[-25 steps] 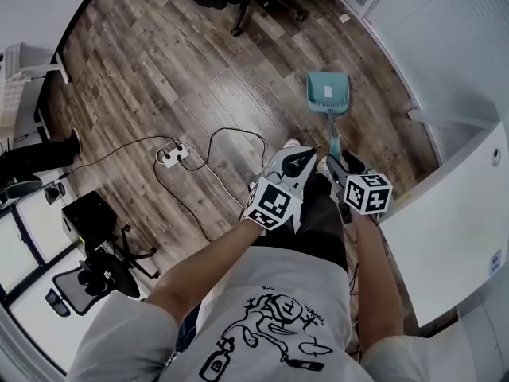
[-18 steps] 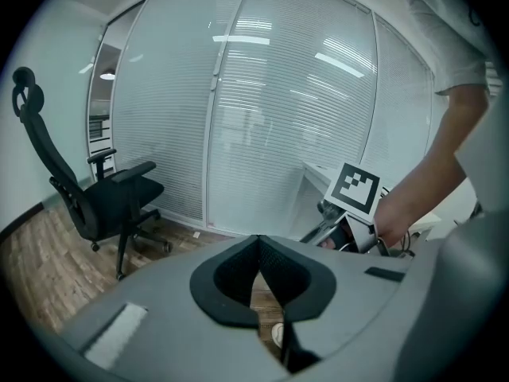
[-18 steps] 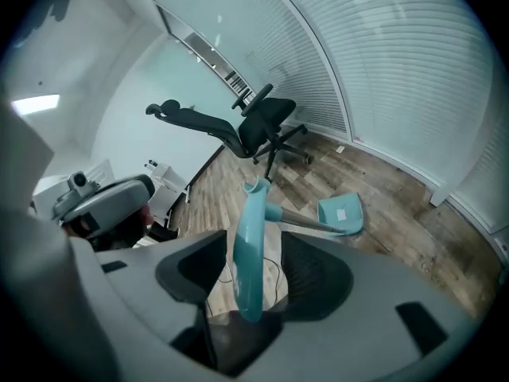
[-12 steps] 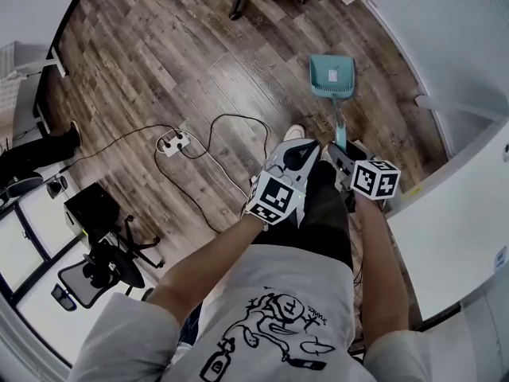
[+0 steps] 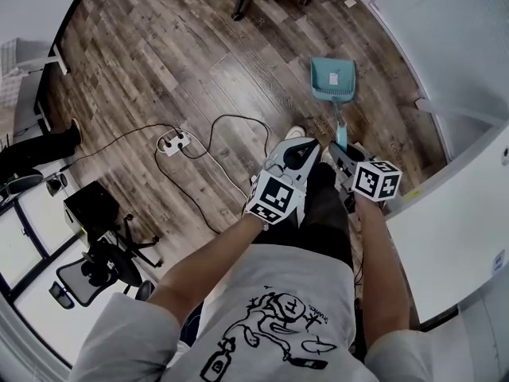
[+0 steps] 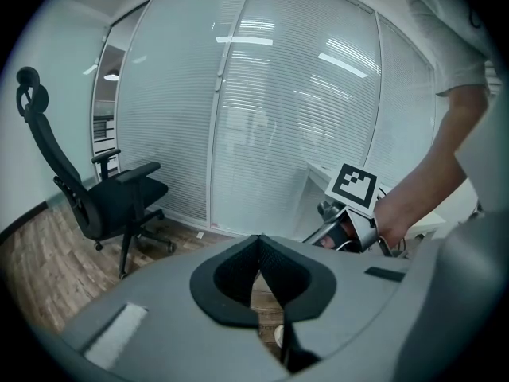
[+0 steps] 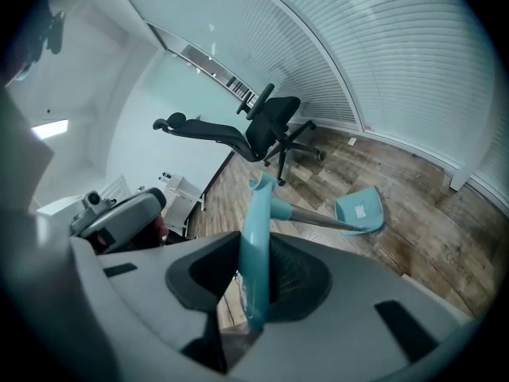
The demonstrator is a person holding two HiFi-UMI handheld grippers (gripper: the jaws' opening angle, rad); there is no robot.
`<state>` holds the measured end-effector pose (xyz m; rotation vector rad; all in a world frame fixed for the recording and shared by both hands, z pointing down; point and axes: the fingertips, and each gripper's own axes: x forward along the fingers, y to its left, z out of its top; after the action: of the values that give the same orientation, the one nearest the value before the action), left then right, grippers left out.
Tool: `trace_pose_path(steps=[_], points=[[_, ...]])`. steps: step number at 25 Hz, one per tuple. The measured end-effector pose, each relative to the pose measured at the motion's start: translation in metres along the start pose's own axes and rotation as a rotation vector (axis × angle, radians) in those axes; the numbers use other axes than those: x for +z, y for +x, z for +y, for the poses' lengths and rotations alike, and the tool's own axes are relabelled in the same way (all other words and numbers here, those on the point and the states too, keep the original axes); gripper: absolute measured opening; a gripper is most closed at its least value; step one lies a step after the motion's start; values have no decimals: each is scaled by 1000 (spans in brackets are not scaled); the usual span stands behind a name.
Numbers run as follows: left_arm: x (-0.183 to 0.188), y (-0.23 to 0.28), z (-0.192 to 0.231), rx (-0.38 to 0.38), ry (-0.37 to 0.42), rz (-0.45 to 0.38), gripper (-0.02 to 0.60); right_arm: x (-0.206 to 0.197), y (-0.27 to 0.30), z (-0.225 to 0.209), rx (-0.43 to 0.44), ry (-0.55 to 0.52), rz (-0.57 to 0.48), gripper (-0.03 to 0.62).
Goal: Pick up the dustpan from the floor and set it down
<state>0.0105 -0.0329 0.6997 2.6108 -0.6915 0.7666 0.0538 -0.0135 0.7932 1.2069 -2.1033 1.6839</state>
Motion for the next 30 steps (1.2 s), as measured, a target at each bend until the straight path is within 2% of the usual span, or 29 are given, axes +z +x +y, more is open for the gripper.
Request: trace_pose_path(steps=[15, 30], points=[[36, -15, 12, 29, 31, -44, -6, 47, -27, 33, 75, 62, -113, 71], [107, -63, 0, 36, 40, -133, -6, 84, -122, 134, 165, 6, -201, 71]])
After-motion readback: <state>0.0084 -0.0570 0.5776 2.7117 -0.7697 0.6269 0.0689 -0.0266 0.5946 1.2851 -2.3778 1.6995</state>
